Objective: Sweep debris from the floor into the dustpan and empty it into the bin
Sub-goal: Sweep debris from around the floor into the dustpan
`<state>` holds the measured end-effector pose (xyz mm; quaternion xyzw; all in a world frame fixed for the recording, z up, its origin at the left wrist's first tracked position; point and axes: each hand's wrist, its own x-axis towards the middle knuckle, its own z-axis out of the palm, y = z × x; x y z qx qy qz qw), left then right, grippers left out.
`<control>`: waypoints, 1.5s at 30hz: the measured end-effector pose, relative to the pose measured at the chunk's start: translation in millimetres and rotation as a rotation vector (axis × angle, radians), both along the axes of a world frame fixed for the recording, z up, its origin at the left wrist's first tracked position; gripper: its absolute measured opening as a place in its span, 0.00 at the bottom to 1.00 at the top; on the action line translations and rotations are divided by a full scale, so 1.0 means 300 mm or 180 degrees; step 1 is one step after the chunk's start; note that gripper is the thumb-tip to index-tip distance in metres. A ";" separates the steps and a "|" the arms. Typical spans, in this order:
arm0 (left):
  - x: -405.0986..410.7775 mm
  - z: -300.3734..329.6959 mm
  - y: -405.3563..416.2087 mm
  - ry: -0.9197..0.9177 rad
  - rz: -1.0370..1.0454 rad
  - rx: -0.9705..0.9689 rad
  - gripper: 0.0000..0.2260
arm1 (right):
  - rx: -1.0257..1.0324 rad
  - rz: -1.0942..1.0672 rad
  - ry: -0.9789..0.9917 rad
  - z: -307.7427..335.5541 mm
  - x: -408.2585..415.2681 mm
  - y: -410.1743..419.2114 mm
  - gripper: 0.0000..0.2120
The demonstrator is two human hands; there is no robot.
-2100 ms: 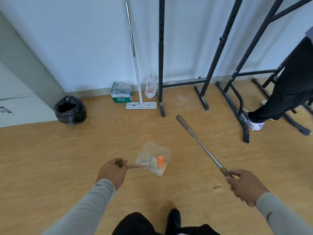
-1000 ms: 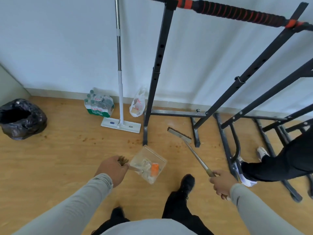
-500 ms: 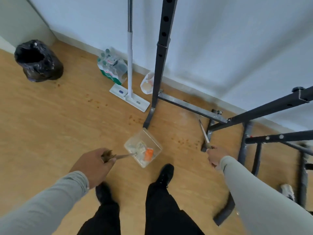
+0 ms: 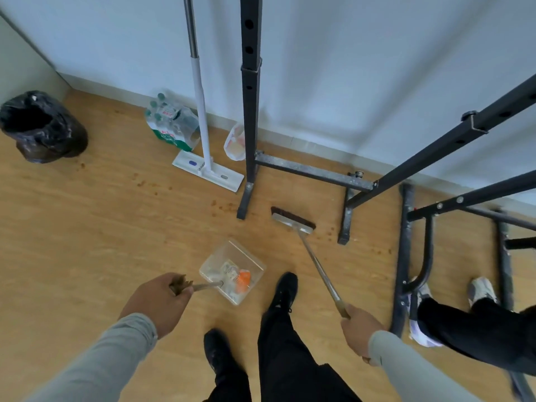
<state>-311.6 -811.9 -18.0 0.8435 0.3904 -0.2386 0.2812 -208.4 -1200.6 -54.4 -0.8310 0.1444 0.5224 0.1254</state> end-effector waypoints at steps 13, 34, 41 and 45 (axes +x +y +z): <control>0.047 -0.124 -0.062 0.0129 -0.0094 0.0061 0.12 | -0.0138 -0.0318 -0.0986 -0.114 0.422 -0.128 0.17; -0.023 -0.119 -0.096 0.0015 -0.0089 0.0085 0.14 | 0.0426 -0.1741 0.0031 0.130 0.009 -0.259 0.12; 0.082 -0.179 -0.090 0.0144 -0.0546 0.0121 0.13 | 0.0136 -0.1822 -0.0175 -0.085 0.200 -0.161 0.13; 0.141 -0.195 -0.094 0.0158 -0.0654 0.0254 0.13 | 0.0070 -0.1773 0.0153 -0.118 0.009 -0.003 0.18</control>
